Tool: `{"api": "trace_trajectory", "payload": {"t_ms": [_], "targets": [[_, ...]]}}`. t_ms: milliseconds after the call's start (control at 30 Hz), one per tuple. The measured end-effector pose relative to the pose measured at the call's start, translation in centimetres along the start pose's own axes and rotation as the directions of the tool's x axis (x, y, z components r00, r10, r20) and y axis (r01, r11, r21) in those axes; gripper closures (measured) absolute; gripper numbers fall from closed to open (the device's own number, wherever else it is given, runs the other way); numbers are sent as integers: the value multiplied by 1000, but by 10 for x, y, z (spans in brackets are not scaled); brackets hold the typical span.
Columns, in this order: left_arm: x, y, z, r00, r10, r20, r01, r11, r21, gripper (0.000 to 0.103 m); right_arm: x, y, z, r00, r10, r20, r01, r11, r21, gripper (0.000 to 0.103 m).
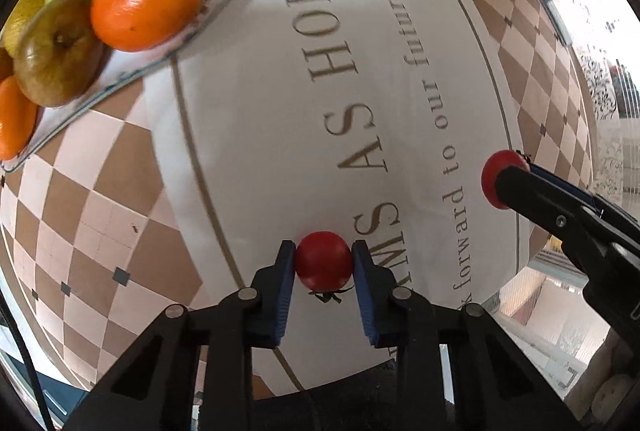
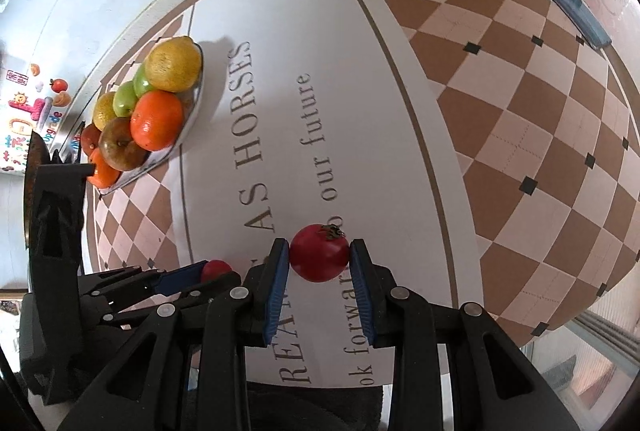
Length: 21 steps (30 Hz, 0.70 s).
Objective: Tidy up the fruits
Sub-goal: 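Grasp a cherry tomato with the left gripper while the right gripper grasps the other, then place both cherry tomatoes on the plate and open both grippers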
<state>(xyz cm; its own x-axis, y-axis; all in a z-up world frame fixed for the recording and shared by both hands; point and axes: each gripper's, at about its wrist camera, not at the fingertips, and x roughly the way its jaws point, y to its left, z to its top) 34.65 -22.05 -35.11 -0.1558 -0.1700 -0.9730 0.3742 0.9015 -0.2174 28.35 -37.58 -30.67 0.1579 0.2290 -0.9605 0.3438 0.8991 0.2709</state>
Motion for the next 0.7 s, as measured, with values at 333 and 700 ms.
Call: {"api": "trace_trajectory", "payload": {"t_ms": [333,700], "targets": [[-57,59,2,990,-96,104,112,981,-156,77,-4,40,18,997,75,20,-74,996,-59,69],[-62,177,16,885,-377,274,465,668,-581,77,31,99,63,979,203,16,-200,974,-102,69]]}}
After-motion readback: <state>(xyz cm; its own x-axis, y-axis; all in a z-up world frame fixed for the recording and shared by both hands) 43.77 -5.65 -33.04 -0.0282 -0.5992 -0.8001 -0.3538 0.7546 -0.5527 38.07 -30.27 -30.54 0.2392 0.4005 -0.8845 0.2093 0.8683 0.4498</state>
